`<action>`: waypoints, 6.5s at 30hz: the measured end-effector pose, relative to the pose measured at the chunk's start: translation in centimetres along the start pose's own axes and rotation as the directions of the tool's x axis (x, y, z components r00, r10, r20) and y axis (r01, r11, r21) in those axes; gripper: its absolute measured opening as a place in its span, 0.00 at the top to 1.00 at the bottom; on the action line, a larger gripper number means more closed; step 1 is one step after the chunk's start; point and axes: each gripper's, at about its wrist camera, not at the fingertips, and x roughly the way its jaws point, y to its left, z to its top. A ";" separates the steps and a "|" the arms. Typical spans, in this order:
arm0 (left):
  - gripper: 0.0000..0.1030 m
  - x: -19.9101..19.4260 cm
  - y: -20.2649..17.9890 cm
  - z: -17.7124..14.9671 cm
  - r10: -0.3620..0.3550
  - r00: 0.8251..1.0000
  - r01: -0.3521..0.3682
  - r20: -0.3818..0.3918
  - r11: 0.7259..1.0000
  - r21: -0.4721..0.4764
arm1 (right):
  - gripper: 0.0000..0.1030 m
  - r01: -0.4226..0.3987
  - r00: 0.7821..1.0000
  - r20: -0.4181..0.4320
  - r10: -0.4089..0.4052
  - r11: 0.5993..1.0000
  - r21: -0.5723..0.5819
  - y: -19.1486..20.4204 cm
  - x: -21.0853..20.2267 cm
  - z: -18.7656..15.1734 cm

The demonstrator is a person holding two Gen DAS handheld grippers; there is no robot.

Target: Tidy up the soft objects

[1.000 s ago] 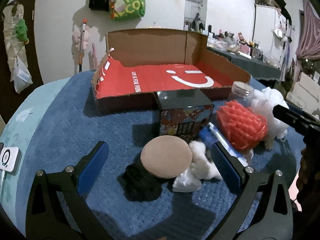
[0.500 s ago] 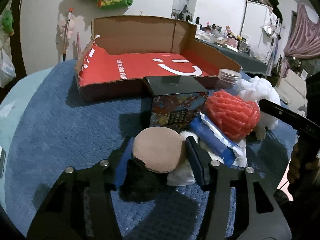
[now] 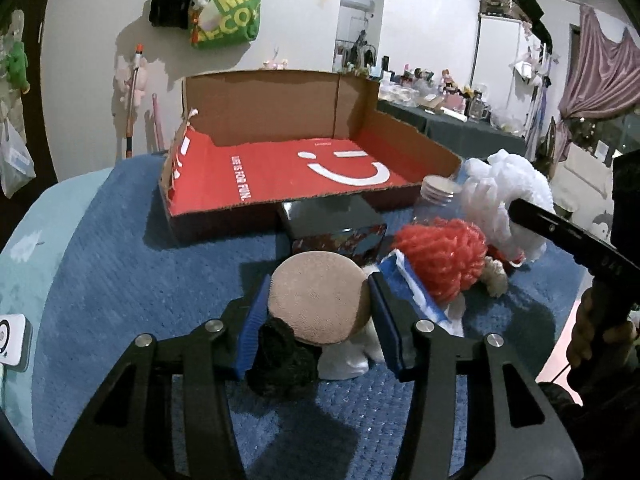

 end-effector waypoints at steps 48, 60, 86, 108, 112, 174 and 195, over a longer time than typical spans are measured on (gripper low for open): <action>0.54 -2.1 0.2 1.6 -0.014 0.998 0.013 0.057 1.000 0.006 | 0.58 0.015 0.998 0.057 -0.013 0.999 -0.041 0.9 -1.7 1.2; 0.54 -1.0 1.4 7.4 -0.035 0.994 0.032 0.106 0.999 0.035 | 0.57 0.048 0.997 0.070 -0.037 0.987 -0.154 0.6 1.4 7.1; 0.54 16.8 6.2 16.6 0.000 0.973 0.016 -0.230 0.997 0.069 | 0.56 0.062 0.896 -0.417 -0.155 0.972 -0.227 -5.4 23.4 14.5; 0.52 29.9 8.0 19.7 0.047 0.919 -0.037 -0.391 0.999 0.033 | 0.54 0.135 0.812 -0.548 -0.199 0.979 -0.155 -6.7 34.7 16.4; 0.52 30.4 8.5 19.5 0.064 0.916 -0.057 -0.397 0.998 0.030 | 0.51 0.127 0.809 -0.552 -0.202 0.977 -0.170 -6.6 34.8 16.1; 0.71 24.3 12.8 17.1 0.023 0.905 -0.028 -0.425 1.000 -0.005 | 0.23 0.156 0.833 -0.491 -0.254 0.960 -0.232 -6.2 31.3 17.3; 0.70 11.1 5.3 20.0 -0.051 0.979 0.046 -0.197 0.999 -0.027 | 0.22 0.093 0.942 -0.301 -0.146 0.978 -0.185 -1.7 17.0 19.7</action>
